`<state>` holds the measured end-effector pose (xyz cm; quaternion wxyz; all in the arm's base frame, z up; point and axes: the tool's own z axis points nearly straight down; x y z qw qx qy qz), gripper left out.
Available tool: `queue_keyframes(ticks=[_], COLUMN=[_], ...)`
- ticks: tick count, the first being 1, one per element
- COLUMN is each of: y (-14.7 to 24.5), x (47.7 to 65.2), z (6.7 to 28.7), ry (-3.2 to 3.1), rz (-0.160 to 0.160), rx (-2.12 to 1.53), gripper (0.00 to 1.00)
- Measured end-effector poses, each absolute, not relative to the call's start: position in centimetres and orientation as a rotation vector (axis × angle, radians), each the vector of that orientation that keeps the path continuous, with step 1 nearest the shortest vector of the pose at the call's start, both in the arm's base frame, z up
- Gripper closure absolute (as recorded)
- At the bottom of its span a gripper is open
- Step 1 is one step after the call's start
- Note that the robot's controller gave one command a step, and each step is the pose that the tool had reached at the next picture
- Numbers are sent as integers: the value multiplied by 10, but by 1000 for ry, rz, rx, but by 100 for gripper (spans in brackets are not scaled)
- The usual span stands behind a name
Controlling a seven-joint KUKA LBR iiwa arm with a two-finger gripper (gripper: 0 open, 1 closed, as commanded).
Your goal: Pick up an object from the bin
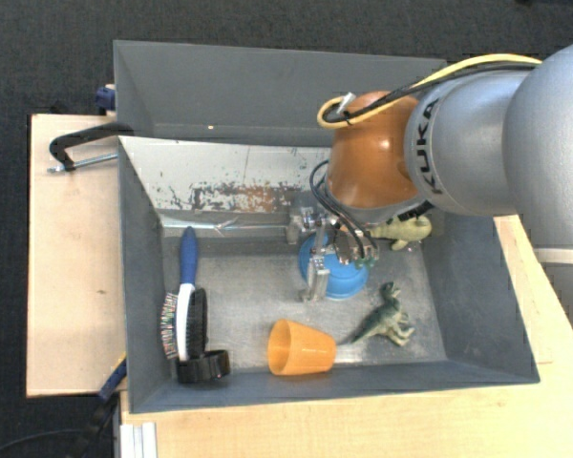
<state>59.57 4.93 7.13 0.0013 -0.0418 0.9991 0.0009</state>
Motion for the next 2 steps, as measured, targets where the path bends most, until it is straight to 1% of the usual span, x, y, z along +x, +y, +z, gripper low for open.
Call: queue_keyframes(ticks=[1, 2], y=[49, 49], x=[596, 596], z=[71, 71], ry=[3136, 3137], rz=[3, 3], rx=[-130, -130], gripper=[100, 0])
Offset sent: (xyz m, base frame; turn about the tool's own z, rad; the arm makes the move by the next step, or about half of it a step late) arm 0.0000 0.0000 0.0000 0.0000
